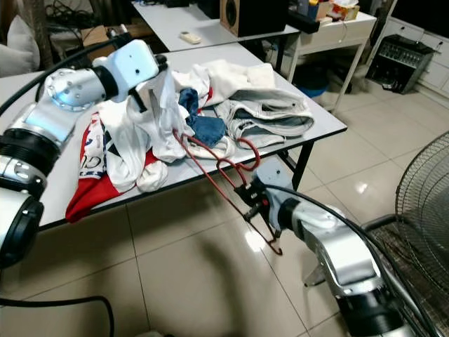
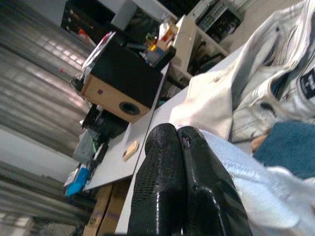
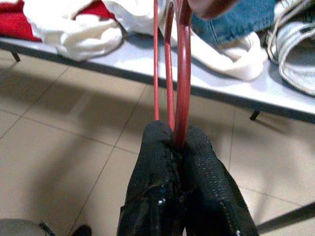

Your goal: Hang hanger

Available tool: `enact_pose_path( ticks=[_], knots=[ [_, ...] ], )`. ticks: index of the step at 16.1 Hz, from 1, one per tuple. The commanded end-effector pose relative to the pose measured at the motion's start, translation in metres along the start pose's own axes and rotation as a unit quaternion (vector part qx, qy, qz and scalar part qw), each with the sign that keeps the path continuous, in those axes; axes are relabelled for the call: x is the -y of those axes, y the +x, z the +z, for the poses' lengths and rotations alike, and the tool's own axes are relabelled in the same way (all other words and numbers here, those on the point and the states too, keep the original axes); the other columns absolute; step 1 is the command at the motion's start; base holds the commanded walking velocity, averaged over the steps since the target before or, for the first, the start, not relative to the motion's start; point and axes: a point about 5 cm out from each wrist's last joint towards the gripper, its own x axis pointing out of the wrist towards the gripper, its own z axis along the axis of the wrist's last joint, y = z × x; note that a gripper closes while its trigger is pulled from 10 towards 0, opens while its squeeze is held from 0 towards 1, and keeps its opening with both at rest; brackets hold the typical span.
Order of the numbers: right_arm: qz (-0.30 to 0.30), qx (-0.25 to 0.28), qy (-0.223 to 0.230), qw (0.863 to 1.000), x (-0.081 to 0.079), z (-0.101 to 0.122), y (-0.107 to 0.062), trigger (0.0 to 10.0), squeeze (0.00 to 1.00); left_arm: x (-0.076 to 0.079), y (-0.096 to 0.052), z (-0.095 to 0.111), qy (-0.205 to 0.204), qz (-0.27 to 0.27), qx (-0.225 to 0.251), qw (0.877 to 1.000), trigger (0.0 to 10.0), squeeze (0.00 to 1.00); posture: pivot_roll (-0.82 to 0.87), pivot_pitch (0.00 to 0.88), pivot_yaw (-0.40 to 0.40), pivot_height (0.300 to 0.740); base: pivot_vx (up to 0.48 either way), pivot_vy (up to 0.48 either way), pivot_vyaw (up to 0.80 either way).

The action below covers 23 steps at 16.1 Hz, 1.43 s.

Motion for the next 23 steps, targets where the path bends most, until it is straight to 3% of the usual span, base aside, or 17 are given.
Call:
enact_pose_path(
  ticks=[1,3,5,7,9,11,12,13,14,15,17,18,19,23],
  knots=[
    [-0.01,0.007,0.008,1.0,0.005,0.004,0.0,10.0,0.0,-0.002,-0.002,0.001,0.016,-0.004,-0.003,1.0,0.1,0.0,-0.15,0.0,0.021,0.74,0.0,0.0,0.0],
    [-0.01,0.016,0.026,0.999,0.006,0.007,0.003,10.0,0.0,-0.004,-0.005,-0.003,0.019,0.004,-0.013,1.0,0.0,0.0,-0.15,0.0,0.024,0.74,0.0,0.0,0.0],
    [-0.056,0.0,0.046,0.997,0.018,0.004,0.003,10.0,0.0,-0.015,-0.01,-0.008,0.021,0.042,-0.03,0.998,0.0,0.0,-0.15,0.0,0.028,0.74,0.0,0.0,0.0],
    [-0.1,0.013,0.042,0.994,0.033,0.011,-0.001,10.0,0.0,-0.034,-0.016,-0.006,0.01,0.103,-0.03,0.994,1.1,0.0,-0.15,0.0,0.028,0.74,0.0,0.0,0.0],
    [-0.136,0.049,0.033,0.989,0.048,0.027,-0.007,10.0,0.0,-0.054,-0.022,-0.001,-0.008,0.159,-0.02,0.987,1.2,0.0,-0.16,0.0,0.032,0.74,0.0,0.0,0.0],
    [-0.187,0.132,0.018,0.973,0.071,0.063,-0.019,10.0,0.0,-0.084,-0.034,0.011,-0.025,0.232,0.006,0.972,0.8,0.0,-0.16,0.0,0.032,0.74,0.0,0.0,0.0],
    [-0.221,0.209,0.012,0.952,0.084,0.094,-0.035,10.0,0.0,-0.108,-0.047,0.022,-0.031,0.279,0.033,0.959,0.4,0.0,-0.16,0.0,0.032,0.74,0.0,0.0,0.0],
    [-0.222,0.218,0.013,0.95,0.085,0.098,-0.037,10.0,0.0,-0.111,-0.049,0.024,-0.034,0.285,0.037,0.957,0.0,0.0,-0.16,0.0,0.032,0.74,0.0,0.0,0.0],
    [-0.215,0.214,0.011,0.953,0.084,0.098,-0.037,10.0,0.0,-0.11,-0.048,0.024,-0.037,0.267,0.035,0.962,0.5,0.0,-0.16,0.0,0.032,0.74,0.0,0.0,0.0],
    [-0.19,0.192,0.004,0.963,0.077,0.089,-0.032,10.0,0.0,-0.094,-0.04,0.021,-0.043,0.207,0.033,0.977,2.1,0.0,-0.16,0.0,0.031,0.74,0.0,0.0,0.0],
    [-0.138,0.153,0.007,0.979,0.057,0.066,-0.021,10.0,0.0,-0.054,-0.023,0.011,-0.061,0.133,0.03,0.989,0.7,0.0,-0.15,0.0,0.03,0.74,0.0,0.0,0.0],
    [-0.115,0.138,0.012,0.984,0.048,0.057,-0.019,10.0,0.0,-0.044,-0.019,0.011,-0.078,0.12,0.034,0.989,0.4,0.0,-0.15,0.0,0.03,0.74,0.0,0.0,0.0],
    [-0.109,0.133,0.014,0.985,0.044,0.053,-0.019,10.0,0.0,-0.041,-0.018,0.012,-0.085,0.117,0.038,0.989,0.0,0.0,-0.15,0.0,0.03,0.74,0.0,0.0,0.0],
    [-0.084,0.107,0.038,0.99,0.027,0.033,-0.019,10.0,0.0,-0.033,-0.014,0.016,-0.109,0.1,0.047,0.988,0.0,0.0,-0.16,0.0,0.055,0.74,0.0,0.0,0.0]
  ],
)
